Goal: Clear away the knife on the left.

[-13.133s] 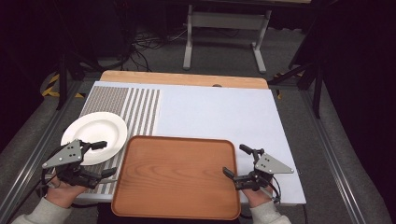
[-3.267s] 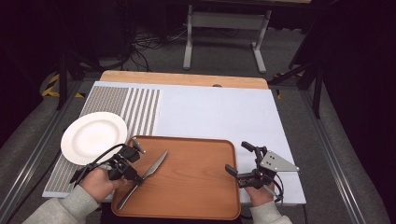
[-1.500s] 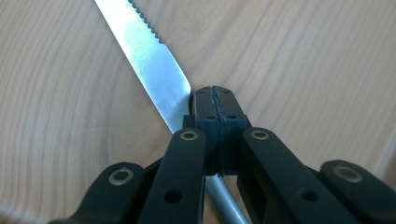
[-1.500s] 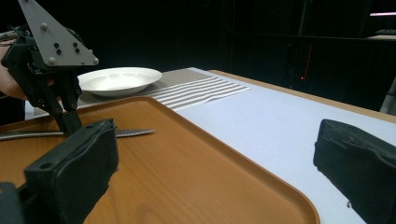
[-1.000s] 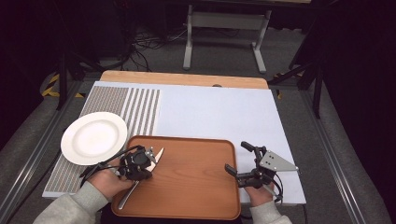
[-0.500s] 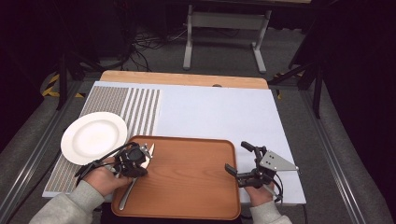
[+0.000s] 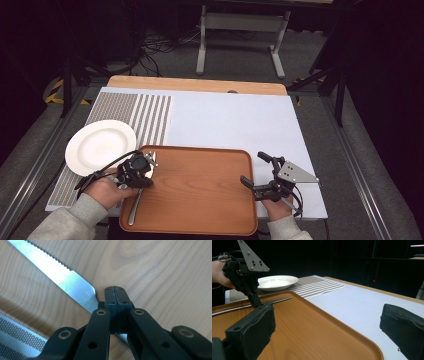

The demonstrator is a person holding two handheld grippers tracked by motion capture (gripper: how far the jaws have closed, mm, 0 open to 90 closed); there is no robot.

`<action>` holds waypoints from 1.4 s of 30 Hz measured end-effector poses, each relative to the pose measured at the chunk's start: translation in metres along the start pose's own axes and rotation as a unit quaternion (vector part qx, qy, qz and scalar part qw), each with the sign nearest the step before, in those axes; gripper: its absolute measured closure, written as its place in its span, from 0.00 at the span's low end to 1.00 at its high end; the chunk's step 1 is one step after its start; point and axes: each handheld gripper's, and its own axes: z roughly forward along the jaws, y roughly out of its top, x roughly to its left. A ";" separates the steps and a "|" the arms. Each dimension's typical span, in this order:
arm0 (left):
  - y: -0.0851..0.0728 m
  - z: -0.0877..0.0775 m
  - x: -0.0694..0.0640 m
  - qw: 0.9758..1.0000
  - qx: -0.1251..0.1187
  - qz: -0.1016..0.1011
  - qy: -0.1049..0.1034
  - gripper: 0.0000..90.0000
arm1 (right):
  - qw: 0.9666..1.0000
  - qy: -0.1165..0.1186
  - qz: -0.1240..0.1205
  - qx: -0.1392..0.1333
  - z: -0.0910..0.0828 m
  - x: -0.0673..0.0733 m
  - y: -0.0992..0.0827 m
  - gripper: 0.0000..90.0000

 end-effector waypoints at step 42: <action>-0.023 -0.038 0.011 0.982 -0.181 -0.012 -0.054 0.13 | 1.000 0.001 -0.001 0.001 0.000 0.001 0.000 0.01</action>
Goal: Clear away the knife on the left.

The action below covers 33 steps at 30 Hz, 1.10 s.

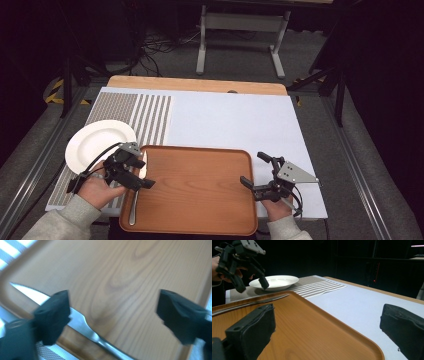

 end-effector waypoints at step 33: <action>-0.078 -0.031 -0.005 0.933 -0.345 0.073 0.067 0.02 | 1.000 0.001 0.004 0.004 0.001 -0.001 -0.002 0.01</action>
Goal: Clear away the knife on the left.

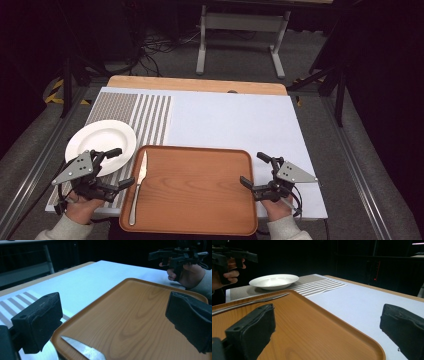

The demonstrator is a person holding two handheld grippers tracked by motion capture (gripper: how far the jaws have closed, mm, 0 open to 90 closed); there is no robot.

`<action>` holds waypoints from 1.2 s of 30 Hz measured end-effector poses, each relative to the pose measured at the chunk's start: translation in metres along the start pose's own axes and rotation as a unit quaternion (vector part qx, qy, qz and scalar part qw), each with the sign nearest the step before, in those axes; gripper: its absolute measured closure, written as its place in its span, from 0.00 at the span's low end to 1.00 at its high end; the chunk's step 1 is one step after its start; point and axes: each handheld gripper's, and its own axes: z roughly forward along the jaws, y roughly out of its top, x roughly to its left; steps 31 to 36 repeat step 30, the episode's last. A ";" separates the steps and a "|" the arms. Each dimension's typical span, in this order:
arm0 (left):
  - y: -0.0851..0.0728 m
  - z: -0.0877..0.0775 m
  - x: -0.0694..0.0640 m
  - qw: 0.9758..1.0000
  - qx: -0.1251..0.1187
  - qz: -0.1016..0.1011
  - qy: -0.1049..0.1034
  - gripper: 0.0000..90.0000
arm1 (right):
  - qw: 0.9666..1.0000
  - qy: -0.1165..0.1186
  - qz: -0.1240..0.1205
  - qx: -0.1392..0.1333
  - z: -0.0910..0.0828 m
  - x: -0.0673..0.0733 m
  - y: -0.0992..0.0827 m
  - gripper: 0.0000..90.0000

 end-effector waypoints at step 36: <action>-0.041 -0.010 0.004 0.999 0.010 -0.020 0.027 0.01 | 1.000 0.001 0.000 0.011 -0.003 0.001 -0.005 0.01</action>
